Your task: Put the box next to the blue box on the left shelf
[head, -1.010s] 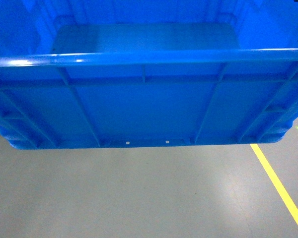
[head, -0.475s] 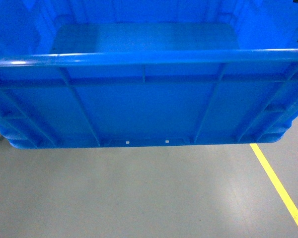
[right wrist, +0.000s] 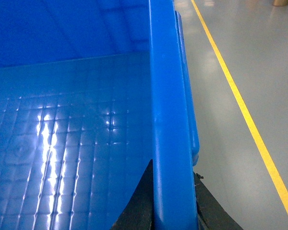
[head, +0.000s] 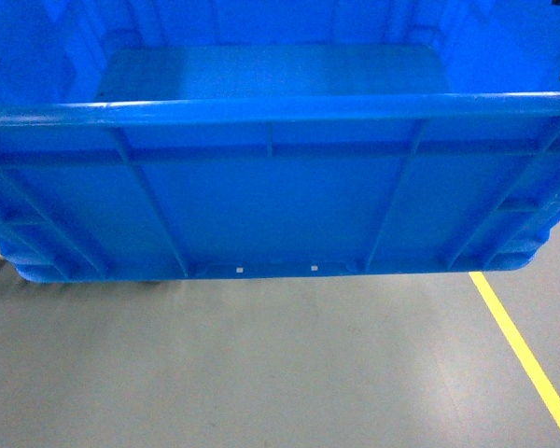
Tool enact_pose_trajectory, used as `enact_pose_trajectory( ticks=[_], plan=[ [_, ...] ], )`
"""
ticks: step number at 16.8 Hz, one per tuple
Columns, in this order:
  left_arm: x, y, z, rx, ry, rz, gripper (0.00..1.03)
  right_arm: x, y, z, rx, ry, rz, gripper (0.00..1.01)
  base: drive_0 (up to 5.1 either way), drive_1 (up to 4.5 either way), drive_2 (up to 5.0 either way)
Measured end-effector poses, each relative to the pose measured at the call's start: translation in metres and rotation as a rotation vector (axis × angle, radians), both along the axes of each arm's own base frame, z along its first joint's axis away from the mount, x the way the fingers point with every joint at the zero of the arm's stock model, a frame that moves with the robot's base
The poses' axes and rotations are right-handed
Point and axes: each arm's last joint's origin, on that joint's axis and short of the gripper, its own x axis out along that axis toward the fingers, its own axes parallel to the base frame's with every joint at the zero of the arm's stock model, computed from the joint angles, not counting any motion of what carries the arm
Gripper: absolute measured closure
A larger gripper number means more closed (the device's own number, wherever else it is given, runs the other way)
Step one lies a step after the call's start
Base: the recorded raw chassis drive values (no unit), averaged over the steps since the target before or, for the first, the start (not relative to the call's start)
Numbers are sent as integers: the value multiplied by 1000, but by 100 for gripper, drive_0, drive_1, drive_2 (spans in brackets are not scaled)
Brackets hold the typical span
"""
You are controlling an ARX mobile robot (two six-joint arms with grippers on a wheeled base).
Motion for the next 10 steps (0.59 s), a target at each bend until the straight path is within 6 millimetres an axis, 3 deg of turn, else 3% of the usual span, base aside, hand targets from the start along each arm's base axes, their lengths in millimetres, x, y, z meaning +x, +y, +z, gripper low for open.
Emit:
enact_pose_trajectory(
  ticks=[10],
  plan=[
    [0, 0, 0, 1, -1, 1, 85, 0, 0, 0, 0, 0, 0, 94, 1, 424, -421]
  ],
)
